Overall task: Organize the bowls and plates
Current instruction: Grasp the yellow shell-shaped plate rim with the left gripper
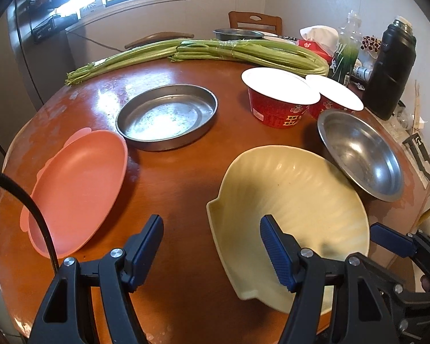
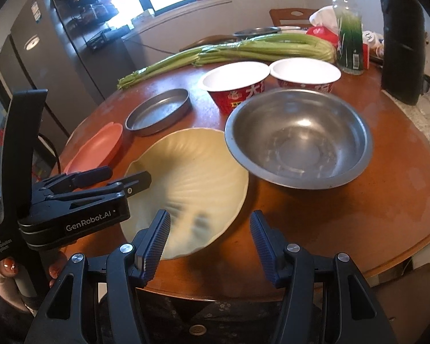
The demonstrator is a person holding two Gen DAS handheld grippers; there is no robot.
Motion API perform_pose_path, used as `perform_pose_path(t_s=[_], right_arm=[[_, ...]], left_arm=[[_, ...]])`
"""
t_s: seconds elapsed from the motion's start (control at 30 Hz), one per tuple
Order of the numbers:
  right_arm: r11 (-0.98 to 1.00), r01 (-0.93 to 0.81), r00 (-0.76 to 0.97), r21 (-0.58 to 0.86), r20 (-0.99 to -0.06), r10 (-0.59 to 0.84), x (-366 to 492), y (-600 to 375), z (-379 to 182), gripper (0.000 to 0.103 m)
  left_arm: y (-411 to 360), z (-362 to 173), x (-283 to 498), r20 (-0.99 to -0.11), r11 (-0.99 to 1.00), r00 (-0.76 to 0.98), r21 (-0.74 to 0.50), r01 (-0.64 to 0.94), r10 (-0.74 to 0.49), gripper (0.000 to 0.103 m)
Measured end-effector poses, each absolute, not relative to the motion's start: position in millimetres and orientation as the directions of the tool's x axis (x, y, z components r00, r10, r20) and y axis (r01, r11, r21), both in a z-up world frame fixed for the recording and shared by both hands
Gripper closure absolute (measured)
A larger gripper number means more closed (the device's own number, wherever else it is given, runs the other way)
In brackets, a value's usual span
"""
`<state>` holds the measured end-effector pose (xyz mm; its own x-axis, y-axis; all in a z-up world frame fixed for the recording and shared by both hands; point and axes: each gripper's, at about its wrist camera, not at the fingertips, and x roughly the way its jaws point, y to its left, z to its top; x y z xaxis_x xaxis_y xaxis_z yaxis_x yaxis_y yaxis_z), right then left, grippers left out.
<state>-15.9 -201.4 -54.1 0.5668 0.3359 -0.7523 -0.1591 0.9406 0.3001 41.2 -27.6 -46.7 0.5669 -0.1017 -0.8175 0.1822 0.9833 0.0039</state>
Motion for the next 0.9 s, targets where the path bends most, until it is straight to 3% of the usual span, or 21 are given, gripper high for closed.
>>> perform_pose_path(t_s=[0.47, 0.9], right_arm=[[0.942, -0.199, 0.549, 0.27, -0.766, 0.336, -4.9, -186.9, -67.5, 0.046], [0.937, -0.271, 0.544, 0.222, -0.768, 0.34, -3.2, -167.3, -66.6, 0.046]], left_arm=[[-38.0, -59.3, 49.7, -0.838, 0.972, 0.522, -0.041, 0.23, -0.159, 0.034], [-27.8, -58.2, 47.9, -0.828, 0.968, 0.524, -0.089, 0.234, -0.202, 0.045]])
